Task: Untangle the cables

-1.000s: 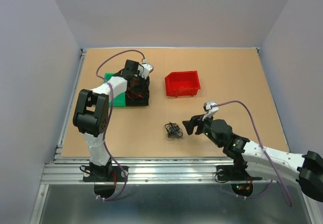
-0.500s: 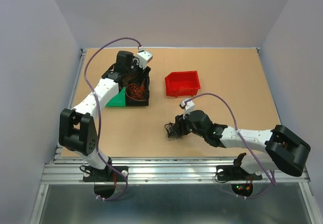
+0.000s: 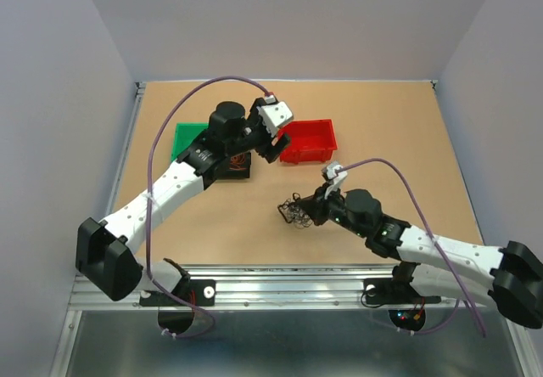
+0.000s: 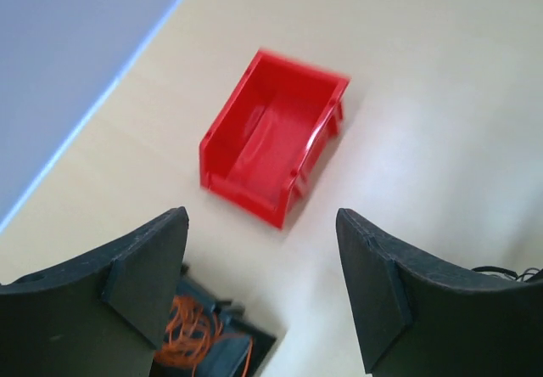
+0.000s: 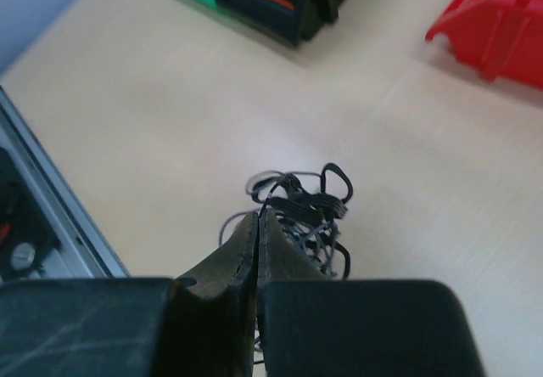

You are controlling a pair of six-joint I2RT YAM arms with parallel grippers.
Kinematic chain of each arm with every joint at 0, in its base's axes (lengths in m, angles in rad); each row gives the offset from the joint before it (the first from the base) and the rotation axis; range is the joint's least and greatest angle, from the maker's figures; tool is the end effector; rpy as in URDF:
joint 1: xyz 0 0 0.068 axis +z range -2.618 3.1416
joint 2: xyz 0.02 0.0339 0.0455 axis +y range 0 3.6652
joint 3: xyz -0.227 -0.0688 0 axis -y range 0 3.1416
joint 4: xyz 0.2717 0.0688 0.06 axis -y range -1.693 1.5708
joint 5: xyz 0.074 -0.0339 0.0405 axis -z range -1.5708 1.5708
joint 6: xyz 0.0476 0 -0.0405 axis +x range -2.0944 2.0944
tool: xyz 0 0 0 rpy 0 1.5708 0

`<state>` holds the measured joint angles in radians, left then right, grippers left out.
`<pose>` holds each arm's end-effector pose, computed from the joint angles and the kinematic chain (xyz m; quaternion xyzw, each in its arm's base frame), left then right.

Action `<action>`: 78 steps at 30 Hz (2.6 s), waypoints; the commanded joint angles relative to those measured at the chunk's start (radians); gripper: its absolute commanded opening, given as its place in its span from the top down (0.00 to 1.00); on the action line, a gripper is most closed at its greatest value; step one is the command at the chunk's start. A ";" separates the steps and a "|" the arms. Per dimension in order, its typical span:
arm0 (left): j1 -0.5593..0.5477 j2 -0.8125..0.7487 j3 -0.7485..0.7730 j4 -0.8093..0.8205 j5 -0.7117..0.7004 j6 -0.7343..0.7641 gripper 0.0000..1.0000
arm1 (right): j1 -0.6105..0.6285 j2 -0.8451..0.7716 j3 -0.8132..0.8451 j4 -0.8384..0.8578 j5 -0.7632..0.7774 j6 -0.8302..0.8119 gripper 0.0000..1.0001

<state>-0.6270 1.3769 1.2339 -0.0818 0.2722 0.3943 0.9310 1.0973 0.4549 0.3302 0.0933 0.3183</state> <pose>0.2926 -0.2278 0.3302 0.4524 0.6346 -0.1771 0.6011 0.1740 0.2264 0.1635 -0.2174 0.7782 0.3133 0.4990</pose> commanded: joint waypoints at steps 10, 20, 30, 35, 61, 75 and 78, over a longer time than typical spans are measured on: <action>-0.010 -0.274 -0.531 0.522 0.498 0.106 0.14 | 0.005 -0.428 -0.188 0.104 0.031 0.031 0.99; -0.037 -0.171 -0.531 0.533 0.607 0.138 0.13 | 0.003 -0.389 -0.182 0.151 -0.041 0.044 1.00; -0.103 -0.141 -0.531 0.527 0.562 0.161 0.26 | 0.005 -0.350 -0.183 0.216 -0.124 0.050 0.99; -0.140 -0.130 -0.522 0.494 0.536 0.186 0.38 | 0.003 -0.347 -0.185 0.230 -0.136 0.050 1.00; -0.162 -0.242 -0.507 0.455 0.421 0.144 1.00 | 0.005 -0.343 -0.199 0.187 0.066 0.018 0.41; -0.119 -0.340 -0.507 0.493 0.389 0.029 1.00 | 0.005 -0.202 -0.142 0.204 -0.089 -0.050 0.50; -0.097 -0.374 -0.522 0.534 0.349 -0.012 1.00 | 0.005 -0.152 -0.128 0.207 -0.116 -0.056 0.61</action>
<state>-0.7479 1.0691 0.6888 0.3439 0.6579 0.4442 0.9310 0.9131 0.2806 0.4877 0.0280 0.2905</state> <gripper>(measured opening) 0.021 0.483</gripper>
